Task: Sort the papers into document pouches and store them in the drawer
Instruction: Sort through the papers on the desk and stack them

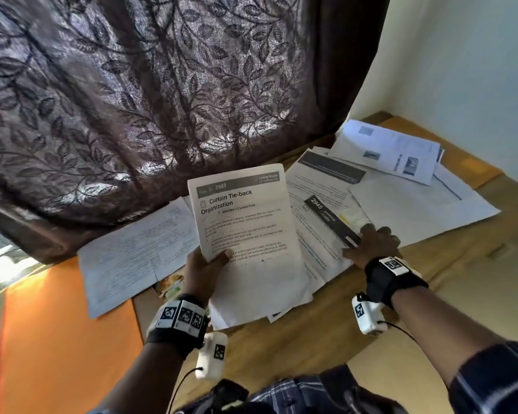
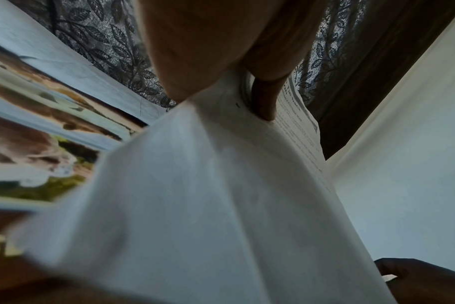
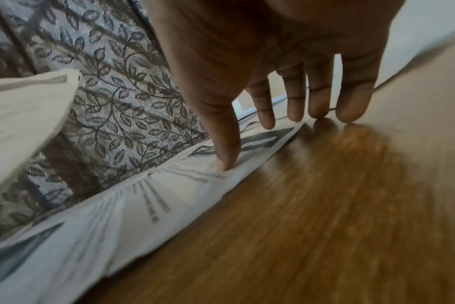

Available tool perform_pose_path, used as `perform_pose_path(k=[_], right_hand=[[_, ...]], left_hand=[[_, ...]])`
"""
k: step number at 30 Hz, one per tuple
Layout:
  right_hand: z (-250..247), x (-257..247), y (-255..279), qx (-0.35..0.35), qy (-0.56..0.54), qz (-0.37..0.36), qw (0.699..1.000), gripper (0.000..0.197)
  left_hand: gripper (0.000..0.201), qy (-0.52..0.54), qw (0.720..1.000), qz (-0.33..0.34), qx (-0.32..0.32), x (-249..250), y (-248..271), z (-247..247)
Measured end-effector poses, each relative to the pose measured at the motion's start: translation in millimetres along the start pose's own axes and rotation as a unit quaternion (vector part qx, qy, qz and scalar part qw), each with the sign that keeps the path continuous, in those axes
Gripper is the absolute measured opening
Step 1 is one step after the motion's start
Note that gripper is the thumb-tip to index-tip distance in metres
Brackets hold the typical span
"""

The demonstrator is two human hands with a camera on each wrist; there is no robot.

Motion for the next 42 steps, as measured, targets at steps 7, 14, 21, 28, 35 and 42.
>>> perform_pose_path(k=[7,14,21,28,35,42], right_hand=[[-5,-1,-5,-0.033,-0.03,0.014,0.999,0.085],[-12,5,-1,0.023,-0.159,0.002,0.987,0.044],[-49,7,-18,0.084,-0.343,-0.004,0.935,0.045],[-8,-4,14,-0.151,-0.554,0.068,0.816,0.034],[24,-14,29,-0.147,-0.554,0.049,0.818,0.02],[22,-18,12,-0.06,-0.456,-0.015,0.888,0.016]], left_hand=[[0.02,-0.009,1.0,-0.016,-0.016,-5,-4,-8],[0.035,-0.04,0.998,-0.037,-0.034,-12,-3,-12],[0.029,-0.055,0.996,-0.049,-0.053,-16,-1,-6],[0.03,-0.095,0.991,-0.038,-0.088,-19,3,9],[0.033,-0.132,0.985,-0.034,-0.111,-23,3,13],[0.019,-0.129,0.986,-0.041,-0.099,-24,1,12]])
Point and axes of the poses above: each hand's wrist, its own y-axis away from the middle knuckle, its own z-axis out of the palm, x = y × z, the point moved 2 cm from there along -y, towards the middle knuckle, and after that the axes turned 2 degrees about z, right-handed, at the moved point
